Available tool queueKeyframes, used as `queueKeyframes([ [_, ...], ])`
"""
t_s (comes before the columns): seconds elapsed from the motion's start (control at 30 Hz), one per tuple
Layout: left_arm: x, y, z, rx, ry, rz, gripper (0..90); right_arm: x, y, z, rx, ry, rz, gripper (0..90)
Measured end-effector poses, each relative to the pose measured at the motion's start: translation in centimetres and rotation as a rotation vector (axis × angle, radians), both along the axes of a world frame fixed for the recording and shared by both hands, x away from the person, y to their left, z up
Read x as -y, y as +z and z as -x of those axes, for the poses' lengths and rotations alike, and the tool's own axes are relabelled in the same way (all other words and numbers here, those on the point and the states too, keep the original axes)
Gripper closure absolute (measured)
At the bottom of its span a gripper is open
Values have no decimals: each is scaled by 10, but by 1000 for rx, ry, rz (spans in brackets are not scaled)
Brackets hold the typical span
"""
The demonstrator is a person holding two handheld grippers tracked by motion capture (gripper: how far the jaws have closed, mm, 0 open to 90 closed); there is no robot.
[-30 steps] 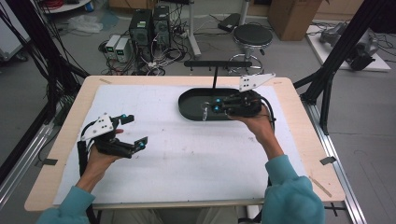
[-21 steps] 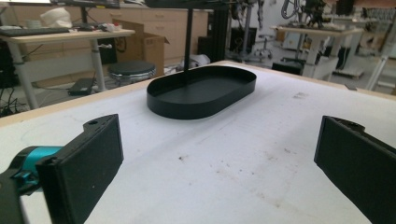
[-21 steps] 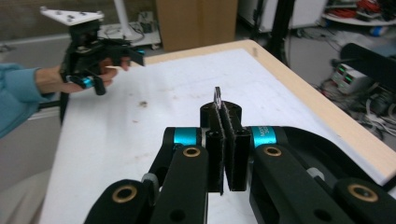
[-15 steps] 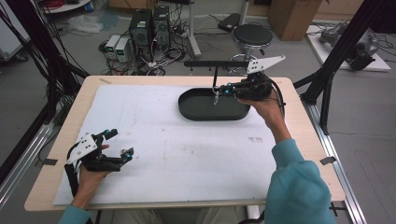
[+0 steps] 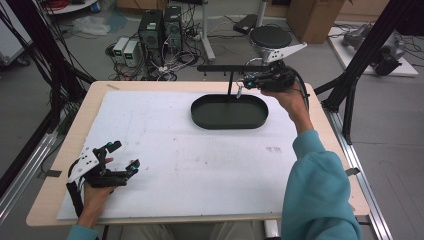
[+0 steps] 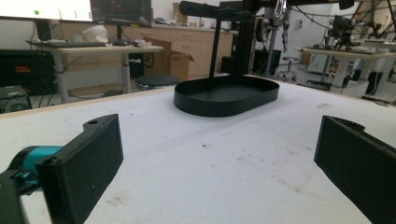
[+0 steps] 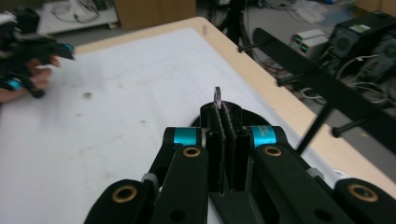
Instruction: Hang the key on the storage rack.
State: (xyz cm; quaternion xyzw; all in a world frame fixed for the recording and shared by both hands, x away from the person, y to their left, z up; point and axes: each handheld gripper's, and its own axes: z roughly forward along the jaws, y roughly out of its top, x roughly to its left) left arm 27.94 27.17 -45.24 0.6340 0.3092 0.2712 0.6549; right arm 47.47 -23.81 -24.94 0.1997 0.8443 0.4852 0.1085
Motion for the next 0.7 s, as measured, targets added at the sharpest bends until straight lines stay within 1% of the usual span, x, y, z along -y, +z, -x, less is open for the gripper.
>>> queueKeyframes([
  [0.03,0,-1,0,4,4,4,17,0,0,-2,-3,3,-2,892],
  [0.1,0,-2,0,0,4,1,17,1,1,-6,-4,-5,11,892],
  [0.17,0,-4,0,-5,2,4,17,2,1,-9,-8,-16,29,893],
  [0.23,-1,-4,1,2,7,6,17,2,2,-14,-18,-21,49,892],
  [0.27,-1,-4,1,3,8,9,17,1,3,-15,-10,-19,55,892],
  [0.33,-1,-4,1,4,10,9,17,1,5,-19,-16,-28,53,892],
  [0.4,0,-4,1,5,14,9,17,1,6,-23,-29,-39,78,892],
  [0.43,0,-4,1,7,14,10,17,0,6,-25,-26,-40,93,892],
  [0.5,-1,-4,1,8,22,16,17,0,6,-28,-32,-47,107,892],
  [0.57,-1,-5,1,5,27,23,17,-1,7,-32,-41,-54,107,892],
  [0.6,-1,-5,2,6,27,22,17,-1,7,-34,-37,-59,117,892],
  [0.67,-1,-5,2,16,32,18,17,-1,8,-36,-41,-66,118,892],
  [0.7,-1,-5,3,20,32,17,17,-1,7,-38,-34,-69,114,892],
])
